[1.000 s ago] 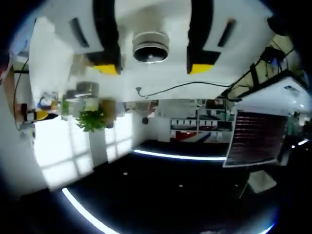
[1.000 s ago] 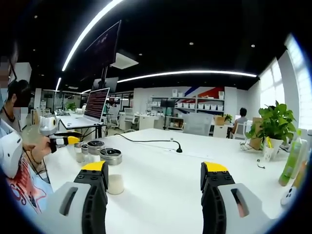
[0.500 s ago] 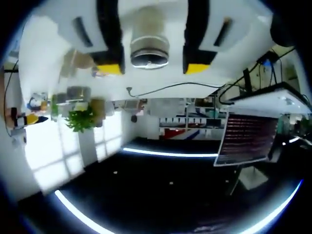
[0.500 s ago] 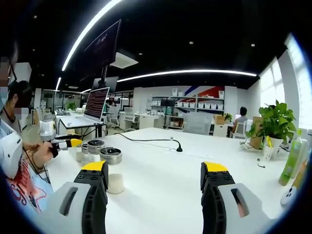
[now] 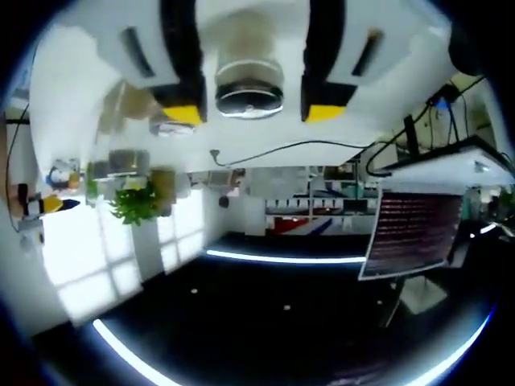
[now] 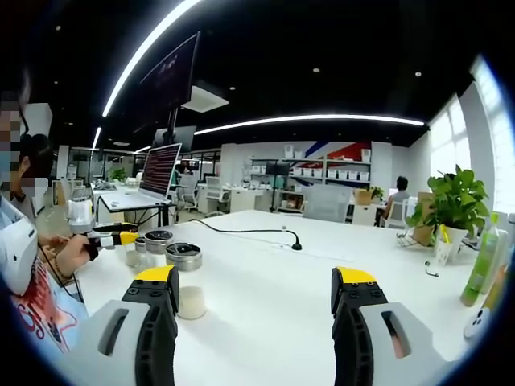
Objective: Rotate the seasoning bottle until the label or dispensing opening points toward the visible target arrow and the bottle remains upright within the marked orientation range
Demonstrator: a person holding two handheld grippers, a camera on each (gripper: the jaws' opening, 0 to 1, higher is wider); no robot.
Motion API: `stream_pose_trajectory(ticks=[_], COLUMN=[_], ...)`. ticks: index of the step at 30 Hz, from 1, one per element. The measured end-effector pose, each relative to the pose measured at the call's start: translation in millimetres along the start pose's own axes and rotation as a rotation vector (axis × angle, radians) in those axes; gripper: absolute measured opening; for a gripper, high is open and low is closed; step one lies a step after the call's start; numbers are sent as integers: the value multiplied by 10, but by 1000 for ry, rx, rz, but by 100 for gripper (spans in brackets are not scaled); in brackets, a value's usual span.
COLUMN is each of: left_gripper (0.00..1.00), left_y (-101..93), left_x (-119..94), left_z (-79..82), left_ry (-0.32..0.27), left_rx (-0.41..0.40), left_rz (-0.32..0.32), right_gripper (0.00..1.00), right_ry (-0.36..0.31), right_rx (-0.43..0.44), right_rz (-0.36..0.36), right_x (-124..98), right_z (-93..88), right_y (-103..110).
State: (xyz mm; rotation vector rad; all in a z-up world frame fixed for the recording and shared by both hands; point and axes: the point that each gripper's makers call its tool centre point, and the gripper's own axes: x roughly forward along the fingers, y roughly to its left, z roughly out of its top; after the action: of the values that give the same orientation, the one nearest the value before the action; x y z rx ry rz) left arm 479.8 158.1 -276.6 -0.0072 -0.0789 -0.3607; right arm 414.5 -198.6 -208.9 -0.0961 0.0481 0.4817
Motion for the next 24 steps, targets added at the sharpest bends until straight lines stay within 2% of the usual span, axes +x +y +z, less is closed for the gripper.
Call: stream_pose_trajectory(ticks=[3, 12, 24], left_gripper=[40, 35, 35], left_y=[1, -32, -30], left_x=[1, 6, -3], left_z=[9, 9, 11], left_ry=[0, -2, -6], left_rx=[12, -10, -17], left_rz=[-2, -22, -31], right_gripper=[80, 81, 80], right_ry=[2, -2, 1], right_rx=[2, 2, 0], right_rz=[2, -5, 1], right_x=[4, 0, 3], right_z=[-7, 4, 2], right_y=[7, -10, 7])
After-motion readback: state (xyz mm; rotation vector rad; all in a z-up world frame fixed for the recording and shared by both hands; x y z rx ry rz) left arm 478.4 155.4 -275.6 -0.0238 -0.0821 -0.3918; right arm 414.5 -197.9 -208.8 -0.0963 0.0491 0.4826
